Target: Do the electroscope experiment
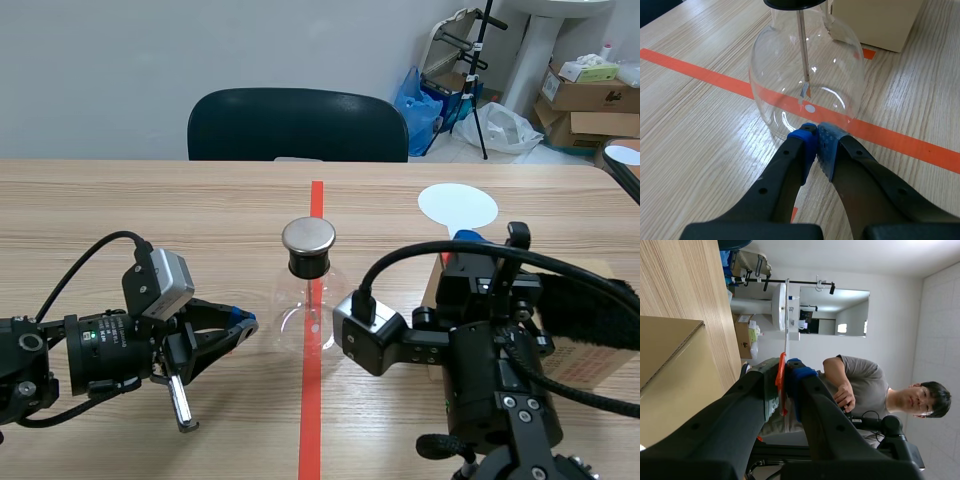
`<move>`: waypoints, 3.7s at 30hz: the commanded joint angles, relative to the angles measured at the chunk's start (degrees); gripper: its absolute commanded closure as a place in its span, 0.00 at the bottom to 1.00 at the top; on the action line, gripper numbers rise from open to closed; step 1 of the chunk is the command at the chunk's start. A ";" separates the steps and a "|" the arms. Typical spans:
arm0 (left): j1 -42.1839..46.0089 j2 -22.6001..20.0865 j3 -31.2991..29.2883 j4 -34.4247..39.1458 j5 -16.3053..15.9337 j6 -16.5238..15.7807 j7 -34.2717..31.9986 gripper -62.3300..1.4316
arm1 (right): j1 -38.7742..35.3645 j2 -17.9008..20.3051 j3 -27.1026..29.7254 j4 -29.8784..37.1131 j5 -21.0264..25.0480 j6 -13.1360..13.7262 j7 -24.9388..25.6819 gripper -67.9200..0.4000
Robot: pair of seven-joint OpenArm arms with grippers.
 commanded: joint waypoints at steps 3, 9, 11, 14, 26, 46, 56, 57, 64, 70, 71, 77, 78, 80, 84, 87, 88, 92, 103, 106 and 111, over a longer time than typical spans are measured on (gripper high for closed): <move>-0.02 0.00 -0.76 1.27 -0.79 -0.11 -0.96 0.93 | 0.83 0.61 0.22 0.76 -0.04 -0.63 -0.20 0.98; -0.02 0.00 -0.76 1.27 -0.79 -0.11 -0.96 0.93 | 0.83 0.61 0.22 0.76 -0.04 -0.63 -0.20 0.98; -0.02 0.00 -0.76 1.27 -0.79 -0.11 -0.96 0.93 | 0.83 0.61 0.22 0.76 -0.04 -0.63 -0.20 0.98; -0.02 0.00 -0.76 1.27 -0.79 -0.11 -0.96 0.93 | 0.83 0.61 0.22 0.76 -0.04 -0.63 -0.20 0.98; -0.02 0.00 -0.76 1.27 -0.79 -0.11 -0.96 0.93 | 0.83 0.61 0.22 0.76 -0.04 -0.63 -0.20 0.98; -0.02 -0.02 -0.76 1.27 -0.79 -0.11 -0.98 0.93 | -1.62 -0.61 1.77 1.57 -0.04 -2.73 1.01 0.98; 0.15 -0.52 -0.76 1.42 -0.83 -0.11 -3.89 0.93 | -11.15 -8.44 16.24 4.17 -0.04 -9.25 18.64 0.98; 0.52 -1.16 -0.74 1.92 -1.53 -0.15 -4.70 0.93 | -11.87 -9.31 17.90 4.17 -0.04 -10.29 20.72 0.98; 10.73 -10.21 -1.53 12.24 -17.49 -0.15 -11.04 0.93 | -14.19 -15.02 28.04 4.04 -0.04 -16.70 34.53 0.98; 21.81 -16.98 -7.28 20.72 -17.53 -0.13 -16.06 0.93 | -14.29 -19.34 34.23 2.54 -0.02 -18.60 44.48 0.98; 23.56 -18.01 -8.57 22.01 -17.38 -0.15 -17.22 0.93 | -14.23 -19.96 35.06 1.81 -0.02 -18.60 45.90 0.98; 34.67 -23.23 -17.31 30.25 -10.56 -0.33 -24.37 0.93 | -14.23 -22.82 38.27 -0.90 0.37 -18.60 49.86 0.98; 36.81 -23.63 -18.93 31.67 -9.64 -0.33 -25.09 0.93 | -14.23 -23.15 38.58 -1.14 0.57 -18.60 49.83 0.98; 41.27 -23.87 -22.49 34.67 -7.93 -0.31 -25.27 0.93 | -14.23 -23.71 39.12 -1.33 0.85 -18.60 49.83 0.98; 50.21 -23.82 -29.88 40.39 -5.31 -0.33 -25.20 0.93 | -14.23 -24.00 40.00 -2.12 0.98 -18.60 50.16 0.98; 56.26 -23.82 -34.45 44.74 -5.25 -0.37 -25.07 0.93 | -14.19 -24.00 40.52 -3.23 0.98 -18.60 50.47 0.98; 57.90 -23.82 -35.74 46.16 -5.25 -0.57 -24.59 0.93 | -14.08 -24.00 40.76 -3.52 0.98 -18.60 50.45 0.98; 61.66 -23.32 -40.28 51.60 -5.22 -2.10 -18.43 0.93 | -13.25 -24.00 40.83 -4.52 0.92 -18.60 49.77 0.98; 62.84 -21.62 -43.91 57.64 -5.75 -9.97 -12.55 0.07 | -10.58 -24.00 40.79 -9.14 -0.04 -18.60 49.03 0.98; 62.82 -20.90 -43.91 57.64 -5.88 -11.93 -13.14 0.00 | -10.58 -24.00 40.79 -9.53 -0.04 -18.60 48.94 0.98; 62.82 -20.65 -43.91 57.61 -5.66 -11.98 -12.66 0.00 | -11.08 -24.00 40.76 -9.77 -0.04 -18.60 48.96 0.98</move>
